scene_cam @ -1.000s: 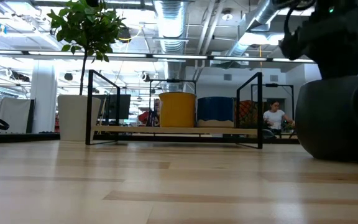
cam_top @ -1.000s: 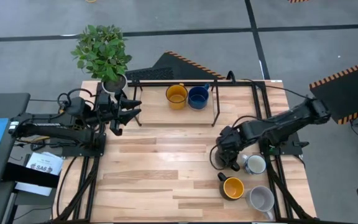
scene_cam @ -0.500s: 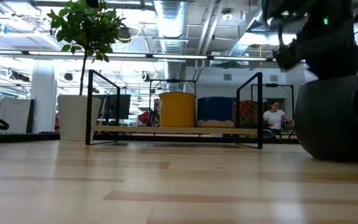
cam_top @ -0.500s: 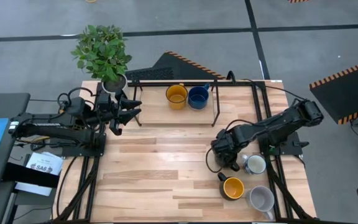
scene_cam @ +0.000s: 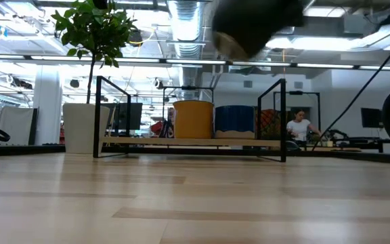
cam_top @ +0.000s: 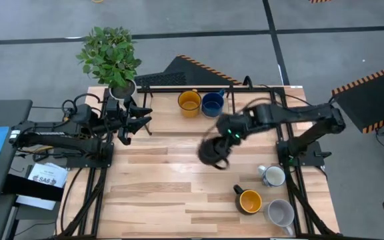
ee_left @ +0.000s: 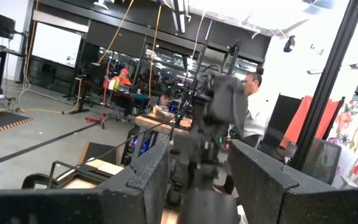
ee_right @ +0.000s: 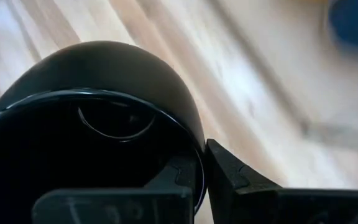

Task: Place coffee mugs
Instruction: Put the black mug on the shelf

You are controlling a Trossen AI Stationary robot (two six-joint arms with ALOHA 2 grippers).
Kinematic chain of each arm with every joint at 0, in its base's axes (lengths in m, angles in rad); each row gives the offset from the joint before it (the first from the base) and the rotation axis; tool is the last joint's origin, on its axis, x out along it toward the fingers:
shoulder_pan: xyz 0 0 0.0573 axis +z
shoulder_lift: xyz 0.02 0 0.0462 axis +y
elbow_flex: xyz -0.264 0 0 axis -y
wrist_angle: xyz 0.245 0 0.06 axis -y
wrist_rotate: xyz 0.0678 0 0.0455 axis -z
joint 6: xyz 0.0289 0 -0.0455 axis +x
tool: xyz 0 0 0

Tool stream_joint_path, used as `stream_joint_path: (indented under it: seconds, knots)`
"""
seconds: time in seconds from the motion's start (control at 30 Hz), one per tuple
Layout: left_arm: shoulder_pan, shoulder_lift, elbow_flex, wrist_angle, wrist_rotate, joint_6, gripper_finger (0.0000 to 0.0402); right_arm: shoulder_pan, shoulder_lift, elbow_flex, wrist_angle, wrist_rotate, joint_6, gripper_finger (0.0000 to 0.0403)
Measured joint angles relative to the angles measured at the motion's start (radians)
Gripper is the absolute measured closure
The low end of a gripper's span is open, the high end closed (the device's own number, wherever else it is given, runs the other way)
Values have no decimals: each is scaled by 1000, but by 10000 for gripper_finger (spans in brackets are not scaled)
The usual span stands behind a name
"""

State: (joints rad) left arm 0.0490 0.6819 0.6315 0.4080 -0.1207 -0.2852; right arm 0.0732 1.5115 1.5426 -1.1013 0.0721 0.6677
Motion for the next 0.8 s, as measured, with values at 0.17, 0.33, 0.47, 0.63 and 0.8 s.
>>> stream_joint_path:
  seconds: [0.17, 0.33, 0.47, 0.63, 0.8]
  knots:
    - [0, 0, 0, 0, 0, -8, 249, -64, 136, 183, 8, 38, -150, 367]
    - [0, 1, 0, -56, -16, -10, 249, -126, 263, 348, 24, 96, -237, 366]
    - [0, 1, 0, -73, -26, -34, 249, -174, 372, 431, 6, 98, -269, 365]
    - [0, 1, 0, -82, -26, -41, 249, -191, 451, 465, -36, 84, -285, 364]
    - [0, 1, 0, -82, -26, -41, 249, -161, 528, 468, -59, 28, -290, 364]
